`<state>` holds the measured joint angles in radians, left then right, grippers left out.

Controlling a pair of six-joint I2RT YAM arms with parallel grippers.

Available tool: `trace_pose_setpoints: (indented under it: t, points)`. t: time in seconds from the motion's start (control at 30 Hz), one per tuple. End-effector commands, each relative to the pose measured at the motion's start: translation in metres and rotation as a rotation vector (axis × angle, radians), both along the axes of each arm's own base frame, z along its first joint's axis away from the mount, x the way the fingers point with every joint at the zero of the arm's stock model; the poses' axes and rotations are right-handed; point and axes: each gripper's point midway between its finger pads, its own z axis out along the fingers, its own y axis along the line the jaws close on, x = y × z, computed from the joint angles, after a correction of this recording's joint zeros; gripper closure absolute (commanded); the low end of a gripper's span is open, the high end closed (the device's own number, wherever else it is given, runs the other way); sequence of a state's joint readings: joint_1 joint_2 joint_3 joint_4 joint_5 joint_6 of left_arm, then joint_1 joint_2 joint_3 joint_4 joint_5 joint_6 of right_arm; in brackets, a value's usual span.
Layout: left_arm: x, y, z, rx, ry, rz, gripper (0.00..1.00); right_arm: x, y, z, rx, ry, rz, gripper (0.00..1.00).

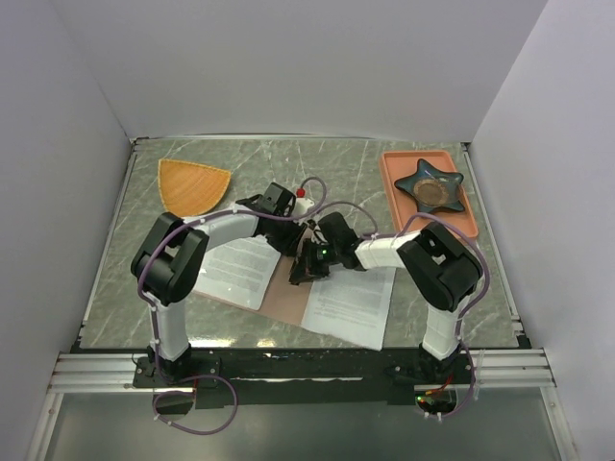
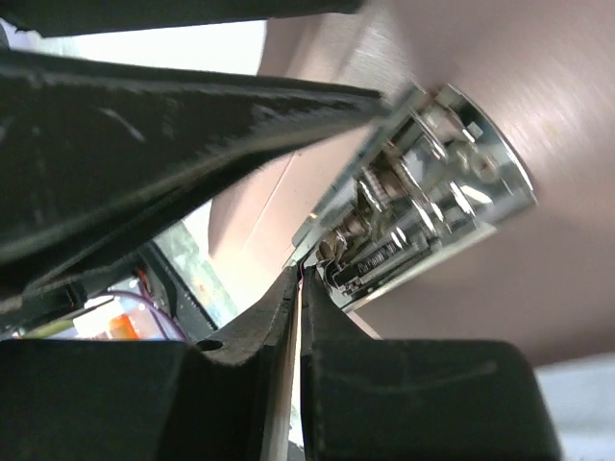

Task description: Put the files into the folder

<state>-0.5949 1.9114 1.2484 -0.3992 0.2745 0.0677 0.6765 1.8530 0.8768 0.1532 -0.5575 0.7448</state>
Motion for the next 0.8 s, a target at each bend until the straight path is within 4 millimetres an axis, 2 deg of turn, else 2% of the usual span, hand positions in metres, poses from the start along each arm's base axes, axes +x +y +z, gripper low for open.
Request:
trace_pose_setpoints:
  t: [0.0,0.07,0.23,0.37,0.47,0.57,0.63,0.67,0.73,0.77]
  points:
    - [-0.001,0.018,-0.010,0.038,0.014,0.041,0.62,0.036,-0.041,-0.024,-0.180,-0.078,-0.091,0.92]
    - [0.001,0.022,-0.009,0.035,0.014,0.055,0.62,0.040,-0.045,-0.021,-0.192,-0.083,-0.096,0.92]
    - [0.010,0.028,0.003,0.015,-0.016,0.077,0.59,0.036,-0.030,-0.006,-0.154,-0.110,-0.064,0.91]
    - [0.029,0.020,0.027,-0.017,-0.069,0.076,0.57,0.030,-0.014,0.002,-0.138,-0.109,-0.050,0.90]
    - [0.036,0.014,0.035,-0.027,-0.069,0.072,0.57,0.027,-0.005,0.010,-0.135,-0.127,-0.054,0.91]
    - [0.034,0.012,0.035,-0.036,-0.048,0.077,0.57,0.026,-0.008,0.011,-0.171,-0.132,-0.057,0.91]
    - [0.032,0.012,0.040,-0.042,-0.051,0.073,0.56,0.023,-0.014,0.011,-0.194,-0.137,-0.059,0.87]
    - [0.029,0.015,0.040,-0.038,-0.052,0.072,0.56,0.025,-0.019,0.018,-0.203,-0.158,-0.073,0.85]
    - [0.028,0.018,0.053,-0.046,-0.084,0.074,0.55,0.026,-0.026,0.025,-0.216,-0.182,-0.087,0.81]
    - [0.026,0.021,0.058,-0.041,-0.081,0.072,0.55,0.027,-0.027,0.037,-0.201,-0.206,-0.093,0.77]
